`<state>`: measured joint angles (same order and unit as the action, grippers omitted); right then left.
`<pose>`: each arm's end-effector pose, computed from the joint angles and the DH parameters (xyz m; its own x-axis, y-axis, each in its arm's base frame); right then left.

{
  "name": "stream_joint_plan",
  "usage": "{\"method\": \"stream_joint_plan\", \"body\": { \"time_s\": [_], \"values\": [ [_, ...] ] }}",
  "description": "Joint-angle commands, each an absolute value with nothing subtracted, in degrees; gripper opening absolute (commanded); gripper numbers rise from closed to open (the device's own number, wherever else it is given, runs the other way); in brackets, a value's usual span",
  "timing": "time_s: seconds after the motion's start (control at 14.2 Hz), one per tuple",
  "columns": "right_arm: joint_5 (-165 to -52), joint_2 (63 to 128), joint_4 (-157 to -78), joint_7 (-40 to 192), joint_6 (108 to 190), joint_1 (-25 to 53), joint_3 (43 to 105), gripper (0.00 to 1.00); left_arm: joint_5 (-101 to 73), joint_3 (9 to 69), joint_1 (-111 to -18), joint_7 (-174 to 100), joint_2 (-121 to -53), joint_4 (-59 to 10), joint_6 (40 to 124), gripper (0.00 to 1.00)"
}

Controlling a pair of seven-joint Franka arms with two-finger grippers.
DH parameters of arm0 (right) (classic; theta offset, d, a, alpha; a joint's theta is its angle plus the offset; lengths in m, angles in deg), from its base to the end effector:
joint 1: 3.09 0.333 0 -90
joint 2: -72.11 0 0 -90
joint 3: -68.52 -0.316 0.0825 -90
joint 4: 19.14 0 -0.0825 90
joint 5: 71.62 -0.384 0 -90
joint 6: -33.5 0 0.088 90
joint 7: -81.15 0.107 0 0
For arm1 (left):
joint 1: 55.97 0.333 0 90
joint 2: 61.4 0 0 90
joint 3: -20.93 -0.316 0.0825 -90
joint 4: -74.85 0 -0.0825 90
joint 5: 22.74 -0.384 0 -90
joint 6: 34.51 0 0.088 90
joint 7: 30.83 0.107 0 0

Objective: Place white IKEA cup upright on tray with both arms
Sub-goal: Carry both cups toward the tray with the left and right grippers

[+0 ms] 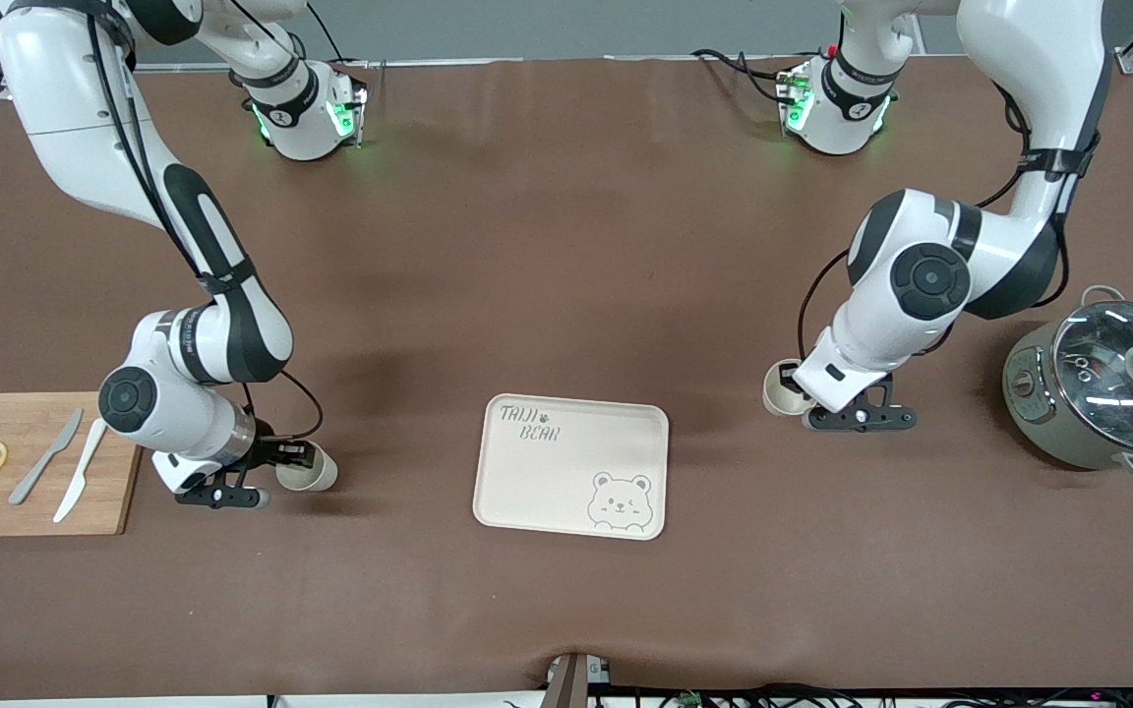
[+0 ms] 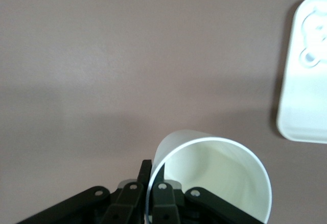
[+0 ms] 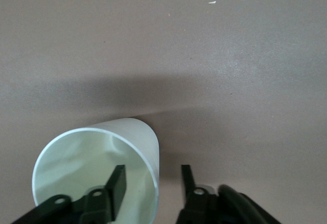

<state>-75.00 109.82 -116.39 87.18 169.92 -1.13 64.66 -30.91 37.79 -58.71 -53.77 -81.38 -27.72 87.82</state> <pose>0.6763 0.0648 0.2157 0.9980 -0.0611 0.0151 -0.0596 -0.9946 -0.0849 0.6104 -0.1959 0.3659 0.9998 -0.0001 0.0205 0.0002 -0.9999 -0.0154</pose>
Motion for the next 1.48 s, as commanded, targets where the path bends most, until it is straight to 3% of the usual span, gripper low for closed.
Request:
{"method": "stream_joint_plan", "body": {
  "time_s": [0.0,0.21,0.42,0.99,1.13,1.41],
  "values": [
    [-74.78,109.81,-116.17,87.91,169.65,-0.89,64.83,0.21,-28.29,38.33,-61.58,-57.27,-85.46,-19.14,84.24,0.0],
    [-74.7,109.81,-115.73,89.93,169.56,-0.89,64.83,0.2,-28.28,37.98,-67.29,-64.2,-96.34,-4.22,77.22,0.0],
    [-74.7,109.81,-115.55,89.85,169.56,-0.81,64.83,0.05,-28.46,35.88,-73.88,-72.48,-104.01,4.78,78.59,0.0],
    [-75.39,109.28,-107.32,90.11,157.64,-0.2,64.65,0.0,-28.19,33.5,-79.0,-76.1,-114.03,8.84,99.5,0.0],
    [-75.75,109.54,-101.26,93.16,150.08,1.38,64.57,0.0,-28.28,32.28,-79.96,-76.27,-116.06,8.93,102.5,0.0],
    [-76.01,109.81,-96.67,108.27,149.51,8.14,64.48,0.0,-28.28,26.82,-83.83,-76.18,-117.29,8.41,102.69,0.0]
  ]
}}
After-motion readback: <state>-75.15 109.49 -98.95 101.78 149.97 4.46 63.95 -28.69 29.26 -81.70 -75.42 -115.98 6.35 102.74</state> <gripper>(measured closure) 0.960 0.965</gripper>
